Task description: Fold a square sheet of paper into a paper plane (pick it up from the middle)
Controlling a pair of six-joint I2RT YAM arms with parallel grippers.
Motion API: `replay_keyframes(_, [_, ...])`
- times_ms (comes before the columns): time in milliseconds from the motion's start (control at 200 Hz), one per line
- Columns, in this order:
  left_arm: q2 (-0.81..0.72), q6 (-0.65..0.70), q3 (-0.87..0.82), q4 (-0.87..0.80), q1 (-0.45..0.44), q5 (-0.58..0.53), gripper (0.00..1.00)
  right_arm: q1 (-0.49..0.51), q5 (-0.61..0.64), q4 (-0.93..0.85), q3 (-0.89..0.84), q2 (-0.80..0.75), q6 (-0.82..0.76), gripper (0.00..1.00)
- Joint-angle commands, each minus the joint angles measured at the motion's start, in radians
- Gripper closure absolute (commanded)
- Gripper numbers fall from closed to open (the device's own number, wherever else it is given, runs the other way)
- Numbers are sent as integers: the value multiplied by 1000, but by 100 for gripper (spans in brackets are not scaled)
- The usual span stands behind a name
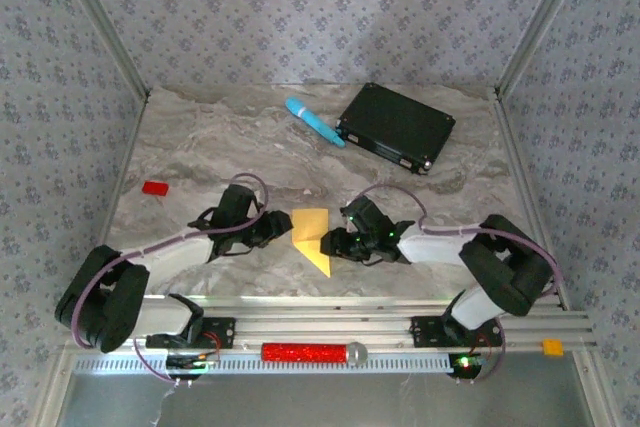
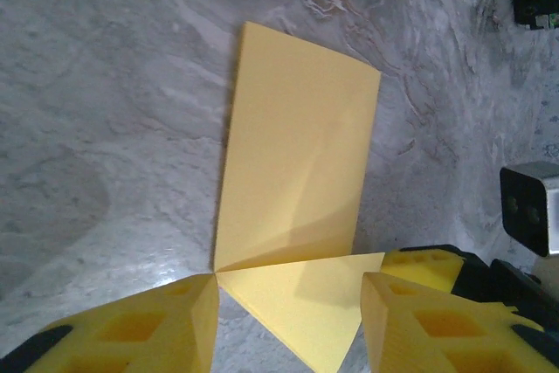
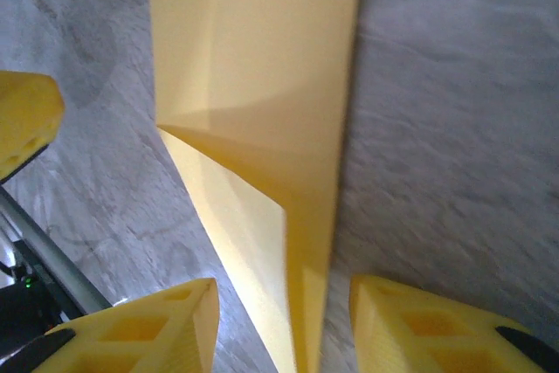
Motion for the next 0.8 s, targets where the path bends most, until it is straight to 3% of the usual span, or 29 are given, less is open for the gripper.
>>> replay_keyframes(0, [25,28,16,-13,35,110,52,-10,-56,62,32,42,-12,59])
replay_keyframes(280, [45,-11,-19,58,109,190,51,-40,-72,103,-19,4,2,69])
replay_keyframes(525, [68,-33,-15,93,114,220,50,-64,-122,173,-55,3,5,85])
replay_keyframes(795, [111,-47,8,115,115,249,44,-93,-146,255,-106,-12,21,90])
